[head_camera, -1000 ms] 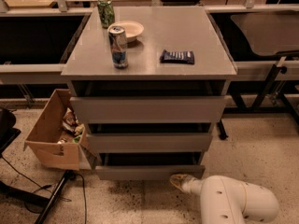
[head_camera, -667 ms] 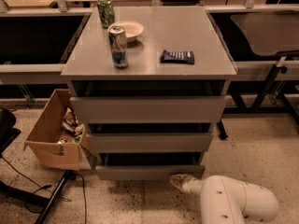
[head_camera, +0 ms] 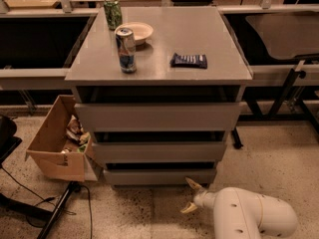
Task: Close bottom drawer
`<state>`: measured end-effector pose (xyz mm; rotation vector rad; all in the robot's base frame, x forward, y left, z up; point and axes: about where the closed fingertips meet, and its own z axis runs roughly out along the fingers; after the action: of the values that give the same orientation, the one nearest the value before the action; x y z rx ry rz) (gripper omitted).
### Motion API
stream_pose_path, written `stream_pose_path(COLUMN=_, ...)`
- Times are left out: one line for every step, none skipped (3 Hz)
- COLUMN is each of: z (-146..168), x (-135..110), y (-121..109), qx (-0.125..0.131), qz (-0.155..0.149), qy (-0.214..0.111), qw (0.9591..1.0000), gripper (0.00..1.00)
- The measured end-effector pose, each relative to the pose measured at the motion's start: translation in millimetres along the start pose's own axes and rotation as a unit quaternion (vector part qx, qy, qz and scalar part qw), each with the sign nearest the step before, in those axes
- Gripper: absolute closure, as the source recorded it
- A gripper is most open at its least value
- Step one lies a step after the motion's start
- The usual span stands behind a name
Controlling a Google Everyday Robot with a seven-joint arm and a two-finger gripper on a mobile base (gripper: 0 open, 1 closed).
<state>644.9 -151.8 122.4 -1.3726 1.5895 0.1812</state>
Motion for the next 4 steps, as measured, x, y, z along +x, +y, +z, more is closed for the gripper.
stream_pose_path(z=0, x=0, y=0, qx=0.000, qz=0.000, qy=0.000, qw=1.0000, gripper=0.00)
stream_pose_path(z=-3, x=0, y=4, qx=0.000, qz=0.000, qy=0.000, qw=1.0000, gripper=0.19)
stream_pose_path(z=-16, x=-5, y=15, qx=0.000, qz=-0.010, qy=0.019, qw=0.9998, gripper=0.42)
stream_pose_path(z=-65, x=-27, y=-9, qx=0.035, qz=-0.012, qy=0.058, qw=0.9976, gripper=0.65)
